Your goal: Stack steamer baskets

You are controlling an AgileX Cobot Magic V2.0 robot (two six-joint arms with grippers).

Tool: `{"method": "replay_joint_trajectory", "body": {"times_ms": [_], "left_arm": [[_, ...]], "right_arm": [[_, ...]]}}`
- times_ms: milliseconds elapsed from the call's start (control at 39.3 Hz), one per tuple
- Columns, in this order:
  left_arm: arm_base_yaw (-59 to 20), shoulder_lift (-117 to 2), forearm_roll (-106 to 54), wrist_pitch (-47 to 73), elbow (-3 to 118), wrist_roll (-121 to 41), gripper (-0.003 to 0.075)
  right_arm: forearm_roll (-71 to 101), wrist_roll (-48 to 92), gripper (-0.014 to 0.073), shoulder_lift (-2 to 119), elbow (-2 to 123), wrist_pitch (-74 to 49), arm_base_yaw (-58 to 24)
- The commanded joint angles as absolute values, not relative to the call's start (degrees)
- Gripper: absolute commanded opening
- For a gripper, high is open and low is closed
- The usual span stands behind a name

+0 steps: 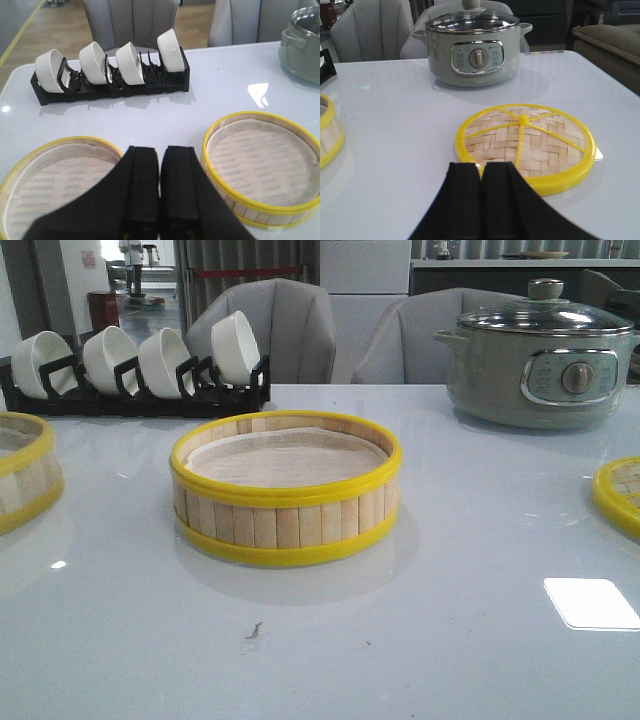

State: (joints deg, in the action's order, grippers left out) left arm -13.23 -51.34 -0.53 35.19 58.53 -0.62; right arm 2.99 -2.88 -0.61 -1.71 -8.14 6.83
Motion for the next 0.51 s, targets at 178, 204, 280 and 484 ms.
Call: {"method": "replay_joint_trajectory", "body": {"times_ms": [178, 204, 280, 484], "left_arm": [[-13.7, -68.7, 4.9, 53.0, 87.6, -0.5, 0.0088], [-13.7, -69.3, 5.1, 53.2, 88.2, -0.5, 0.0088], [-13.7, -69.9, 5.1, 53.2, 88.5, -0.5, 0.0088], [-13.7, -69.9, 5.0, 53.9, 88.5, -2.2, 0.0087]], "right_arm": [[3.0, -2.4, 0.0057, -1.8, -0.9, -3.4, 6.7], [3.0, -2.4, 0.0057, -1.8, -0.9, -3.4, 6.7], [3.0, -2.4, 0.0057, -1.8, -0.9, -3.4, 6.7], [3.0, -2.4, 0.0057, -1.8, -0.9, -3.4, 6.7]]}}
